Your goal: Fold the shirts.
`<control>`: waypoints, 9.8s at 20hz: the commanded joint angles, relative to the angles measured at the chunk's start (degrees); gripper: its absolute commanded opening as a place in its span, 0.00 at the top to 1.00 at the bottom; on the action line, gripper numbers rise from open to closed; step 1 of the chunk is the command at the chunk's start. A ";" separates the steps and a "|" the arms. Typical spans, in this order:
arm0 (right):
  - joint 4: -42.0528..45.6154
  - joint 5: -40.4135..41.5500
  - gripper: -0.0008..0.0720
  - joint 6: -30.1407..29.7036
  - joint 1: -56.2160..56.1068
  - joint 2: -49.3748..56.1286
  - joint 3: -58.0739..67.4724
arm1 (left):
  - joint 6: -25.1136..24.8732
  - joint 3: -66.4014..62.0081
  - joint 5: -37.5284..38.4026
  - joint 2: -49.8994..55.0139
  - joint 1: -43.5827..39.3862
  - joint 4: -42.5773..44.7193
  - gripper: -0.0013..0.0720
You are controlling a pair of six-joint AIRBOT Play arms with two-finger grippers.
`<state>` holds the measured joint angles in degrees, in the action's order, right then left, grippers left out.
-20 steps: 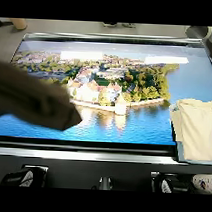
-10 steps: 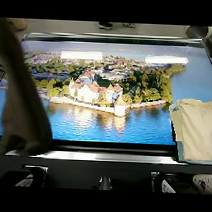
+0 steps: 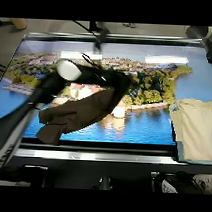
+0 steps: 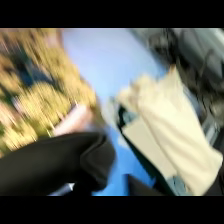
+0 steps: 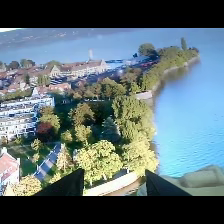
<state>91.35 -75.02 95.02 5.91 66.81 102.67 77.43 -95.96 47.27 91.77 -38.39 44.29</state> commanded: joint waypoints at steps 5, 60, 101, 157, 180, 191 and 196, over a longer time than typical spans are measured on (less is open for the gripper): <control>-2.43 -4.46 0.36 0.28 0.00 2.05 -3.19 | 11.63 -0.76 24.13 3.50 7.06 18.86 0.19; -14.34 -15.23 0.96 -6.12 -2.86 -16.83 -15.41 | 14.08 -3.37 29.75 -45.07 35.80 34.07 0.94; -51.49 19.19 0.18 -10.69 -16.35 12.15 -62.20 | 3.28 52.11 4.94 -19.56 43.69 11.58 0.94; -26.16 -7.48 0.32 -10.71 8.22 21.33 -33.35 | -1.09 58.51 16.15 -18.88 57.18 12.00 0.27; -24.70 5.29 0.97 -15.23 1.44 7.26 -21.40 | -0.52 26.93 21.64 -35.01 52.00 20.20 0.94; -7.91 8.11 0.96 -6.67 1.44 -29.24 4.61 | 9.57 -23.08 20.00 -50.82 51.78 21.05 0.94; -7.74 -0.87 0.96 -6.49 1.44 -24.13 4.59 | 8.07 -21.70 23.93 -47.08 51.78 21.94 0.94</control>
<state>82.37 -70.13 87.53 7.40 40.93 106.87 85.93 -117.51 68.42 43.11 13.39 65.39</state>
